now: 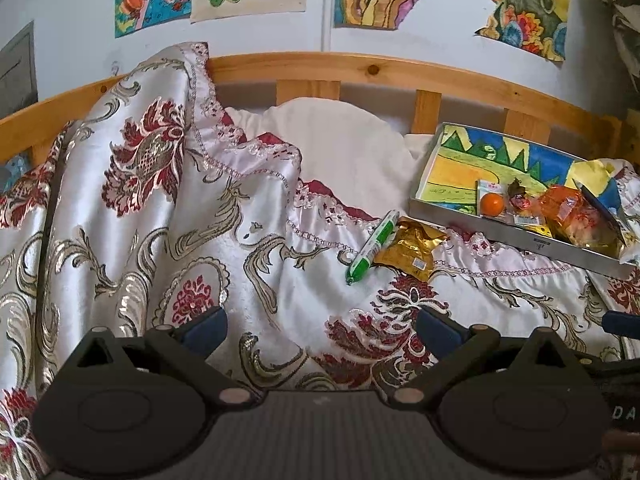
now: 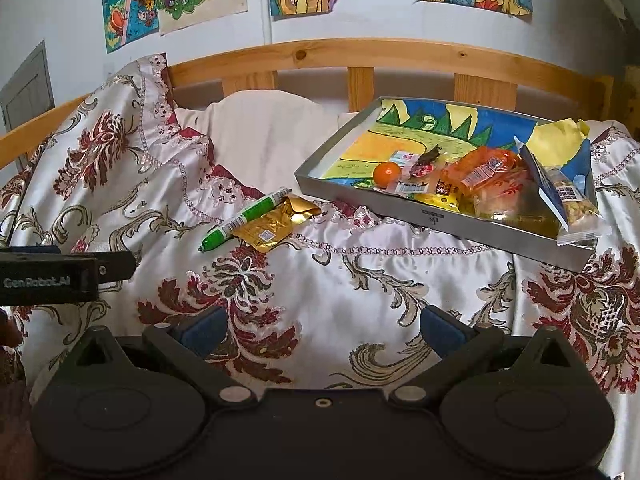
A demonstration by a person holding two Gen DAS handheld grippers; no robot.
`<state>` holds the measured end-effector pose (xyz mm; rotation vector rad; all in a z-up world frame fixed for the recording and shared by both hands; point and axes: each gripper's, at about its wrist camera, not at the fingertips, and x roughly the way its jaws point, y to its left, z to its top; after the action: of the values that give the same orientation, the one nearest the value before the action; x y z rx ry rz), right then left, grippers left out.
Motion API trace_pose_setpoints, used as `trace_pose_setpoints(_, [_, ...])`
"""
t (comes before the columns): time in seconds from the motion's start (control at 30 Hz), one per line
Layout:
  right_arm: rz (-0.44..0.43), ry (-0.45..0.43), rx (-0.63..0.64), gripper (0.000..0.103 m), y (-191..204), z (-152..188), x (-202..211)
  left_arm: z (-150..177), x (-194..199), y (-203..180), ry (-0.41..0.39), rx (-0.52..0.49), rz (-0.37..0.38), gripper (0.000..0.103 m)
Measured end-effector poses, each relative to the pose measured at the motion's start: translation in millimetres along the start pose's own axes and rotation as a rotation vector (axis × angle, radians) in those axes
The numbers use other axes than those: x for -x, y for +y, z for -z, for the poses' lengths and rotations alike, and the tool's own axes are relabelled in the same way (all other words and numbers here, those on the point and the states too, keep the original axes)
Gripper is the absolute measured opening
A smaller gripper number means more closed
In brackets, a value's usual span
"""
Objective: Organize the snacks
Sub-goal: 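Move the left tool to the green stick snack while the right tool approaches the gold packet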
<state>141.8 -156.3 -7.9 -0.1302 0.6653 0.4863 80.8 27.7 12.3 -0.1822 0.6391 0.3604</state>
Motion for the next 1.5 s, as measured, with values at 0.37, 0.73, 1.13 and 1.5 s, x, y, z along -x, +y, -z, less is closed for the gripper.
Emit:
trace_pose_setpoints(0.37, [-0.006, 0.013, -0.025, 0.102, -3.5, -1.8, -7.6, 1.2, -11.4, -1.6, 0.017, 0.022, -0.012, 0.102])
trace_pose_setpoints(0.73, [0.001, 0.016, -0.045, 0.102, -10.3, -5.6, -23.0, -12.7, -42.1, -7.1, 0.042, -0.035, -0.04, 0.102])
trace_pose_setpoints(1.13, [-0.026, -0.089, 0.111, 0.102, -11.6, -24.5, -70.8, -51.9, -103.0, -27.1, 0.054, -0.267, -0.031, 0.102])
trace_pose_setpoints(1.5, [-0.107, -0.079, 0.406, 0.079, 34.1, -31.1, -124.1, -74.0, -146.6, -26.0, 0.16, -0.251, 0.041, 0.096])
